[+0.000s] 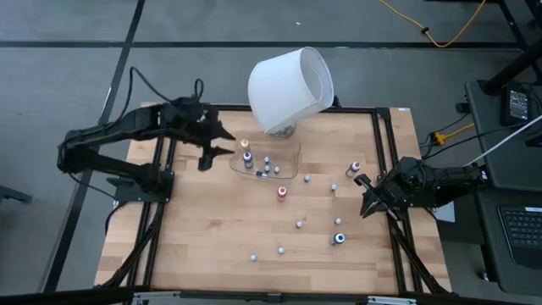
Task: Pick & Place food coloring
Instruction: Put the small purple food coloring bottle into the container
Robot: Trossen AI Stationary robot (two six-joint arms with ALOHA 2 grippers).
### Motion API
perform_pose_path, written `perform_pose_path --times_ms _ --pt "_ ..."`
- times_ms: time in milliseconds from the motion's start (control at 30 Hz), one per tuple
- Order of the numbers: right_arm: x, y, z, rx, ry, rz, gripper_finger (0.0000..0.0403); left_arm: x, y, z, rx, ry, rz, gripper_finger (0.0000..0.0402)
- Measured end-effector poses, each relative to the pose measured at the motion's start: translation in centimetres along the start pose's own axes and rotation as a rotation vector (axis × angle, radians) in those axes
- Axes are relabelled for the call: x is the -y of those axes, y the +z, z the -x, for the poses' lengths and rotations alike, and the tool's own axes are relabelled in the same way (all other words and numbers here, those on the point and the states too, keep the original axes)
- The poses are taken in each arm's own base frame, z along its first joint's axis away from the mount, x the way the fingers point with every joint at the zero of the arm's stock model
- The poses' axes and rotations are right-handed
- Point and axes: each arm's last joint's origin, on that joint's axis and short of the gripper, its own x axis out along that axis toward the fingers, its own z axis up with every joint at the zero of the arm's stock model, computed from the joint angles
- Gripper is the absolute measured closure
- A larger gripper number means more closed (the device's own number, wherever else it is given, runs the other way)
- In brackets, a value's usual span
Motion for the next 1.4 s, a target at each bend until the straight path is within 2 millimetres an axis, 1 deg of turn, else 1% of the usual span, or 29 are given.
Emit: perform_pose_path --times_ms 167,400,567,667,867,1067,1233,1400 --pt "0.0 0.0 0.0 0.0 0.0 0.0 0.0359 3.1 0.9 0.0 0.064 -0.104 0.003 0.0223" --pt "0.0 0.0 0.0 0.0 0.0 0.0 0.0359 7.5 2.2 -1.3 0.134 -0.104 0.056 0.024" --pt "0.0 0.0 0.0 0.0 0.0 0.0 0.0359 10.3 2.0 -2.9 0.082 -0.087 0.134 0.0248" --pt "0.0 0.0 0.0 0.0 0.0 0.0 0.0359 12.6 1.6 -4.2 0.042 -0.11 0.188 0.0252" --pt "0.0 0.0 0.0 0.0 0.0 0.0 0.0359 17.9 -0.2 -8.0 -0.097 -0.15 0.275 0.0253" --pt "0.0 0.0 0.0 0.0 0.0 0.0 0.0359 22.1 -2.8 -11.3 -0.231 -0.145 0.398 0.0253" --pt "0.0 0.0 0.0 0.0 0.0 0.0 0.0359 24.3 -4.8 -13.5 -0.317 -0.133 0.431 0.0244" --pt "0.0 0.0 0.0 0.0 0.0 0.0 0.0359 25.4 -6.4 -15.5 -0.395 -0.126 0.425 0.0209"
